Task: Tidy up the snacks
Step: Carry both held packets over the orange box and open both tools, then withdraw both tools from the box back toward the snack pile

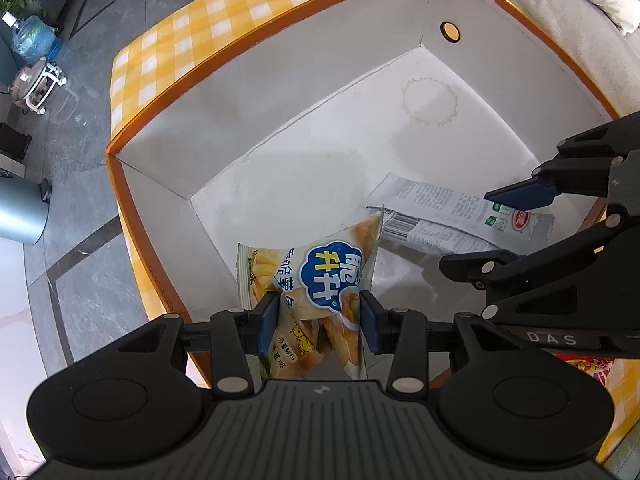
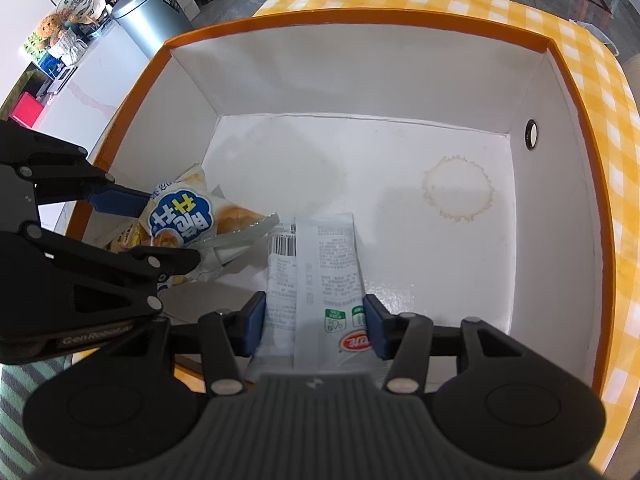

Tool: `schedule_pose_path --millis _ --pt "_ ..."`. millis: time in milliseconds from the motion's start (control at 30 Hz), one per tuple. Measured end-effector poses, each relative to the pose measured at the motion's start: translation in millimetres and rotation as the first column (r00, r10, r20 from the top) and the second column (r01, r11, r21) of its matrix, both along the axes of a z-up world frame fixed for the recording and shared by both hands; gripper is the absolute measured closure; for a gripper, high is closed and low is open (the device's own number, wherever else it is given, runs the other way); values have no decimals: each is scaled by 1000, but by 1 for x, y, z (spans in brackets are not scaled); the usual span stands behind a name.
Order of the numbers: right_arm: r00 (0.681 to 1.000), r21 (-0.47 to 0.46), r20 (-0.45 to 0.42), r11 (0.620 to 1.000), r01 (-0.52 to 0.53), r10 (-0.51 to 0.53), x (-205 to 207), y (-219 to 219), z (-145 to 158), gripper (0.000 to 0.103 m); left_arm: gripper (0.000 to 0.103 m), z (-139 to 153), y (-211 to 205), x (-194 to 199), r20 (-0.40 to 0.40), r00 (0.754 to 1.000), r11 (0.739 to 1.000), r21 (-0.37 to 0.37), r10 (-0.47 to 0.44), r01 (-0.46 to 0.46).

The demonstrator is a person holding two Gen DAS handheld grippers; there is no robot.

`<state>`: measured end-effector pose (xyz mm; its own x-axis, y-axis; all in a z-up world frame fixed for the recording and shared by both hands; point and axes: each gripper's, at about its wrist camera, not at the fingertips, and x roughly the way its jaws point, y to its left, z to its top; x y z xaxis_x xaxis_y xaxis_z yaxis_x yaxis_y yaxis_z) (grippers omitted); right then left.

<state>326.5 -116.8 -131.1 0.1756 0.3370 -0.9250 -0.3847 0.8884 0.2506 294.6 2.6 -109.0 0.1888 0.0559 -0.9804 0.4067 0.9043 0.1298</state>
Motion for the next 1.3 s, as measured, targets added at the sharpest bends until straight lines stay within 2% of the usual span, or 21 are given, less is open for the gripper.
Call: schedule_pose_path --millis 333,567,700,933,1133,1167,1200,1300 --pt "1000 -23 -10 1000 7 -7 2 3 2 49 47 6 4 -9 15 1000 1000 -17 24 -24" --pt "1000 -52 -2 999 12 -12 1 2 10 37 42 19 2 -21 50 999 1000 -19 9 -8" --pt "1000 -55 11 998 3 -2 -2 4 20 37 41 33 7 -25 82 996 999 -38 33 -30" --pt "992 -68 122 998 -17 25 -21 0 50 37 40 58 12 -41 169 984 998 -43 57 -50" --pt "963 -85 269 996 1 22 -51 -8 79 37 40 81 16 -69 272 958 994 -76 93 -75" --pt "957 -82 289 997 9 15 -57 -9 83 35 40 85 16 -75 291 952 993 -86 100 -78" --pt "953 -74 304 997 17 6 -63 -12 87 28 39 88 16 -81 308 945 992 -97 107 -80" --pt "937 -33 348 998 49 -35 -82 -20 98 26 39 93 14 -101 346 930 987 -138 128 -84"
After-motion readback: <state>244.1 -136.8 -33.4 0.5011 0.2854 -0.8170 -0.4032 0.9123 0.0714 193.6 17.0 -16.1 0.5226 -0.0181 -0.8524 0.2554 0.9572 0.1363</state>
